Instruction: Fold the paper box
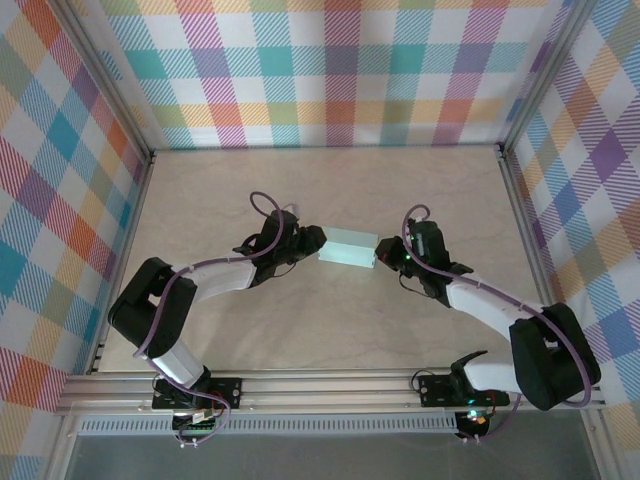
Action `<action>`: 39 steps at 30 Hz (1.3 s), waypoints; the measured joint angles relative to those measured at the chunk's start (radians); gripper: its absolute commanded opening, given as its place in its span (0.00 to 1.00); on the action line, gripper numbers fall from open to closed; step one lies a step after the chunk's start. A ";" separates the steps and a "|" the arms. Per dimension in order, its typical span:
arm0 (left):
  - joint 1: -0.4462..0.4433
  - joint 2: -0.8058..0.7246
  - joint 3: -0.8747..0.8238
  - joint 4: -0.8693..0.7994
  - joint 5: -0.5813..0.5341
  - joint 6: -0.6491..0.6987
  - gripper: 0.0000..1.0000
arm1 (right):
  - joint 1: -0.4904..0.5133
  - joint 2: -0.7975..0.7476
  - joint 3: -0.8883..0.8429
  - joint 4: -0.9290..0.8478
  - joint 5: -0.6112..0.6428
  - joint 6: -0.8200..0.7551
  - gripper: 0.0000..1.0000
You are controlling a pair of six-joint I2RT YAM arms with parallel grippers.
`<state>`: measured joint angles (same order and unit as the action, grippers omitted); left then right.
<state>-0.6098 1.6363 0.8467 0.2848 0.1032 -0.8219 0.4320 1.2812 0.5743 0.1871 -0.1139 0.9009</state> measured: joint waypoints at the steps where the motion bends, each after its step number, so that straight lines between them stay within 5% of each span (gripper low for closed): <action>1: 0.000 0.000 0.001 -0.002 0.001 0.000 0.27 | 0.000 -0.002 0.000 -0.001 0.000 -0.006 0.00; 4: 0.000 0.000 0.010 -0.005 0.004 0.008 0.19 | 0.000 -0.023 0.005 -0.036 0.011 -0.051 0.04; 6: 0.000 0.001 0.013 -0.010 0.004 0.008 0.19 | 0.000 -0.055 0.015 -0.097 0.027 -0.111 0.44; 8: 0.000 0.001 0.018 -0.021 0.005 0.009 0.21 | 0.000 -0.078 0.049 -0.172 0.039 -0.206 0.66; 12: 0.000 0.001 0.032 -0.048 0.005 0.016 0.22 | 0.000 -0.085 0.189 -0.309 0.065 -0.441 0.86; 17: 0.000 0.001 0.049 -0.079 0.004 0.029 0.26 | 0.000 -0.040 0.348 -0.425 0.023 -0.756 0.97; 23: 0.000 0.001 0.069 -0.121 0.005 0.035 0.27 | 0.000 0.039 0.401 -0.577 -0.086 -1.164 1.00; 31: 0.000 0.013 0.101 -0.160 0.011 0.056 0.27 | -0.004 0.318 0.618 -0.816 -0.055 -1.533 0.98; 34: 0.000 0.014 0.103 -0.162 0.011 0.057 0.27 | -0.008 0.410 0.691 -0.898 -0.043 -1.609 0.87; 39: 0.000 0.014 0.103 -0.163 0.011 0.057 0.26 | -0.013 0.482 0.761 -0.993 -0.038 -1.677 0.54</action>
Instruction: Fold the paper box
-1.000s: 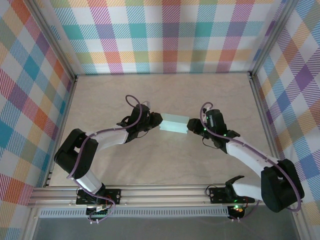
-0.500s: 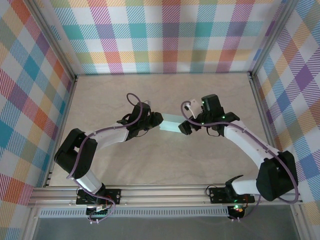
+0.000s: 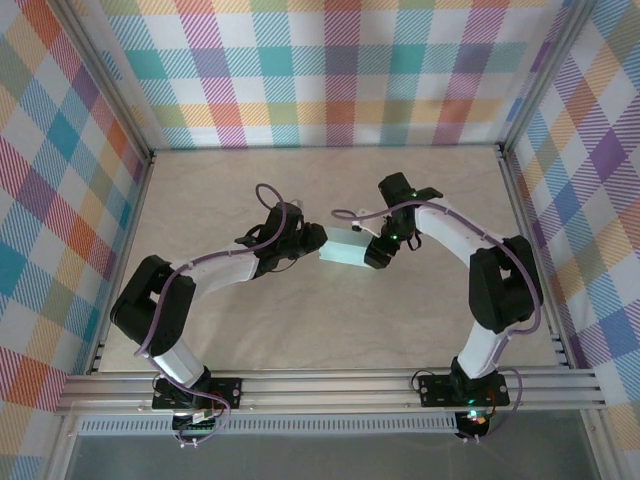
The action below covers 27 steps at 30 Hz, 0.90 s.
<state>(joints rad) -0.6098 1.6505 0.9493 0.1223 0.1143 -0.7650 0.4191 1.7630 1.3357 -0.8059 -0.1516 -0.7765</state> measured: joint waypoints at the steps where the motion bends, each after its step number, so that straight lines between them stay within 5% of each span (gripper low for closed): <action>1: 0.000 0.000 0.000 0.000 0.000 0.000 0.26 | 0.000 0.004 0.010 -0.015 0.002 -0.008 0.44; 8: 0.000 0.000 0.000 0.000 0.001 0.005 0.31 | -0.001 0.008 0.029 -0.043 0.014 -0.022 0.39; 14: 0.004 -0.029 -0.038 -0.019 -0.011 0.028 0.77 | 0.000 -0.021 0.002 -0.024 0.040 -0.020 0.40; 16: 0.005 -0.071 -0.070 -0.050 -0.019 0.034 0.83 | 0.000 -0.053 -0.021 0.006 0.071 -0.013 0.39; 21: 0.034 -0.225 -0.114 -0.113 -0.049 0.046 0.93 | 0.009 -0.132 -0.086 0.181 0.208 0.010 0.32; 27: 0.129 -0.344 -0.154 -0.124 -0.087 0.048 0.94 | 0.096 -0.113 -0.181 0.493 0.443 -0.002 0.38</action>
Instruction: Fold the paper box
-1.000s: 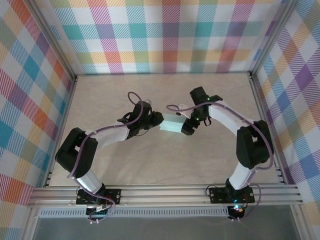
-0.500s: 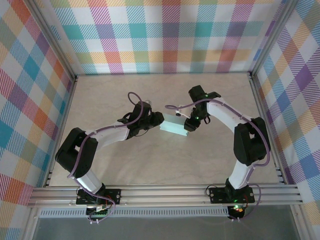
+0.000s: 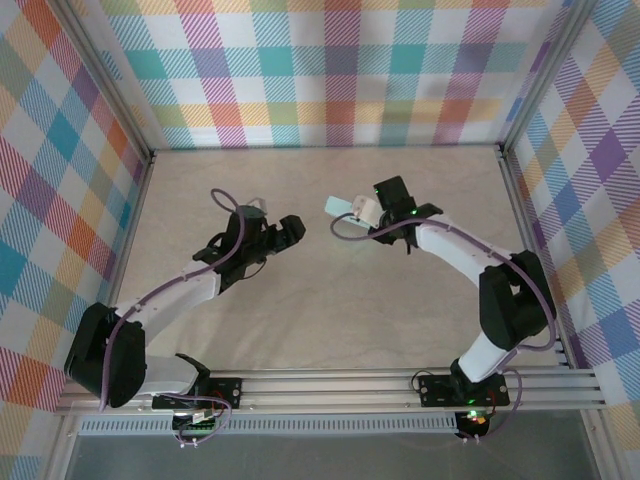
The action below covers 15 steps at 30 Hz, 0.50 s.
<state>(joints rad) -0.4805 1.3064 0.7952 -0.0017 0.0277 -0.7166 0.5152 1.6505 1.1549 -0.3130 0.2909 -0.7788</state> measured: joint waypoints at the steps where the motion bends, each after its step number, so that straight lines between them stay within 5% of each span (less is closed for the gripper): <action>1: 0.014 -0.006 -0.010 -0.003 -0.003 0.000 0.94 | 0.016 0.020 -0.008 0.050 0.041 -0.009 0.39; 11: 0.048 -0.021 -0.060 -0.050 -0.006 0.008 0.95 | 0.054 0.156 -0.058 0.304 0.218 -0.085 0.53; 15: 0.054 -0.021 -0.060 -0.050 -0.001 0.015 0.95 | 0.054 0.156 -0.064 0.330 0.218 -0.105 0.69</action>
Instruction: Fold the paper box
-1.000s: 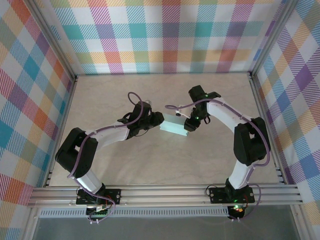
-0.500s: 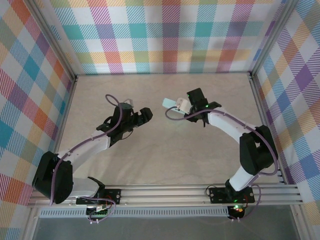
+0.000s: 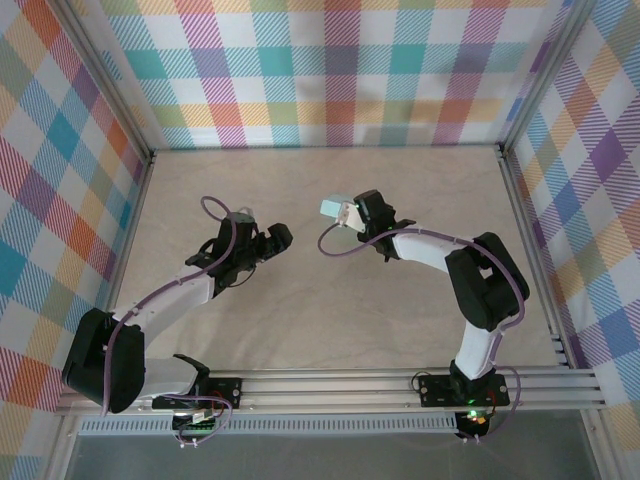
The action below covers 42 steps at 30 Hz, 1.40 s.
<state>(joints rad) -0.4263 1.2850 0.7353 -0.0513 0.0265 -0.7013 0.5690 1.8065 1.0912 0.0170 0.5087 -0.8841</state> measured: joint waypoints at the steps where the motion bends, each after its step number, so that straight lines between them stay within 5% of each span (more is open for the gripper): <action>1: 0.001 0.000 0.000 0.000 0.003 0.004 0.95 | 0.000 0.000 0.000 0.006 -0.001 -0.003 0.78; 5: 0.004 -0.002 0.000 0.000 0.010 0.016 0.95 | 0.000 0.002 -0.002 0.028 -0.006 -0.017 1.00; 14: 0.022 -0.086 -0.034 0.002 -0.031 0.177 1.00 | -0.027 -0.062 -0.087 0.064 -0.109 0.014 1.00; 21: 0.077 -0.229 -0.141 0.114 -0.257 0.460 1.00 | -0.221 -0.405 -0.298 0.172 -0.366 0.348 1.00; 27: 0.227 -0.113 -0.222 0.278 -0.344 0.594 1.00 | -0.407 -0.600 -0.533 0.343 -0.399 0.660 1.00; 33: 0.340 0.080 -0.280 0.481 -0.261 0.672 1.00 | -0.497 -0.550 -0.694 0.461 -0.377 0.818 1.00; 42: 0.366 0.280 -0.314 0.747 -0.103 0.706 1.00 | -0.547 -0.320 -0.718 0.764 -0.428 0.882 1.00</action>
<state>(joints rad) -0.0601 1.5654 0.4210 0.6960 -0.0765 0.0044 0.0223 1.4864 0.3733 0.7815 0.0803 -0.0021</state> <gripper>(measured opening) 0.999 0.996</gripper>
